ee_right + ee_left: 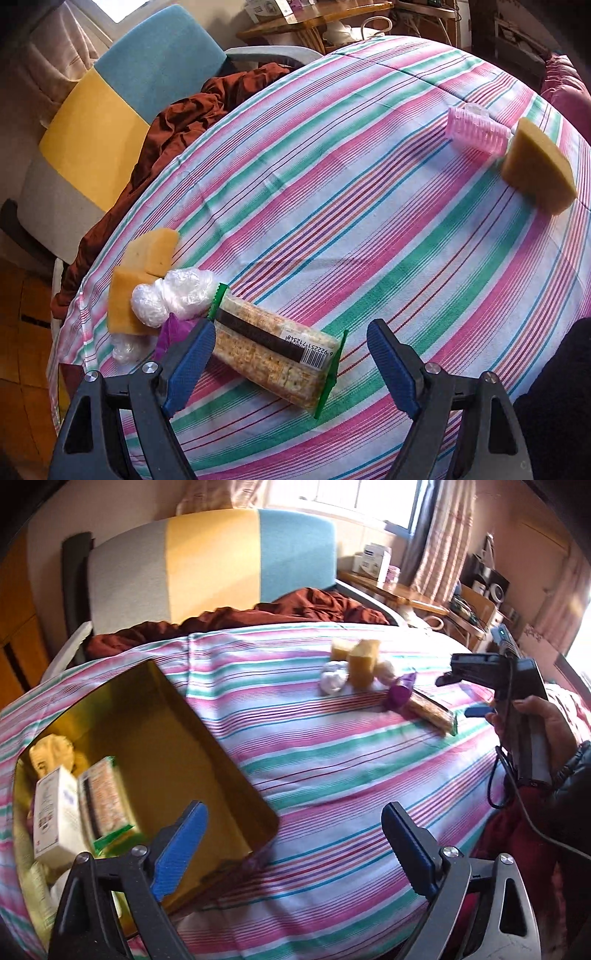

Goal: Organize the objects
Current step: 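Withdraw both tools from the tray back toward the remaining items, then grasp the clear plastic-wrapped bundle with the left tool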

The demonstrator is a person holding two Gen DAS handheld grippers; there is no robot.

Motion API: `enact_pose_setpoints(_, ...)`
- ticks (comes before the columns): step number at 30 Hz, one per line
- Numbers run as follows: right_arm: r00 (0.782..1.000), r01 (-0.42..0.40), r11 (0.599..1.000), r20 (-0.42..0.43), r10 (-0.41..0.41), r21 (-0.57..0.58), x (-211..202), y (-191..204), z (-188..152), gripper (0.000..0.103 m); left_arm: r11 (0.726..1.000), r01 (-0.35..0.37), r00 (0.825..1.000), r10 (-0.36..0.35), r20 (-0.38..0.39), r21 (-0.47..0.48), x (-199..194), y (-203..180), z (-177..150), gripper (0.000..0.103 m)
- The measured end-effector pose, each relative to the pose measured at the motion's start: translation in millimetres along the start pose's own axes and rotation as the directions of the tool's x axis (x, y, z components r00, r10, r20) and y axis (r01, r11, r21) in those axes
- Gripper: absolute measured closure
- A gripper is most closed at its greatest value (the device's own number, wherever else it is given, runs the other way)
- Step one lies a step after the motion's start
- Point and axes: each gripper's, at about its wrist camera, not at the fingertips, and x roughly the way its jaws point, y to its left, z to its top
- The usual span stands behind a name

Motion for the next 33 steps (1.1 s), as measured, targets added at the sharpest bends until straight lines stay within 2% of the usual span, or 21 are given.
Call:
enact_pose_setpoints(5, 1.000, -0.011, 1.000, -0.001, 0.011, -0.003, 1, 2, 1, 0.017, 1.000, 0.004, 1.000, -0.004, -0.016, 0.029, 17, -15, 15, 0.007)
enact_pose_setpoints(14, 0.999, -0.041, 0.999, 0.001, 0.041, 0.007, -3, 0, 3, 0.017, 1.000, 0.020, 0.997, -0.021, -0.070, -0.015, 56, -19, 50, 0.007)
enact_pose_setpoints(19, 0.998, -0.060, 0.998, 0.009, 0.060, 0.013, -6, 1, 4, 0.017, 1.000, -0.009, 0.996, 0.008, -0.088, -0.020, 84, -19, 77, 0.010)
enact_pose_setpoints(25, 0.996, -0.092, 0.996, 0.006, 0.092, 0.017, -7, 1, 5, 0.017, 0.997, -0.021, 0.992, 0.029, -0.121, 0.072, 125, -32, 106, 0.028)
enact_pose_setpoints(33, 0.993, -0.115, 0.993, -0.001, 0.115, 0.039, -5, -2, 6, 0.017, 0.973, -0.023, 0.989, 0.056, -0.138, 0.230, 177, -55, 134, 0.028)
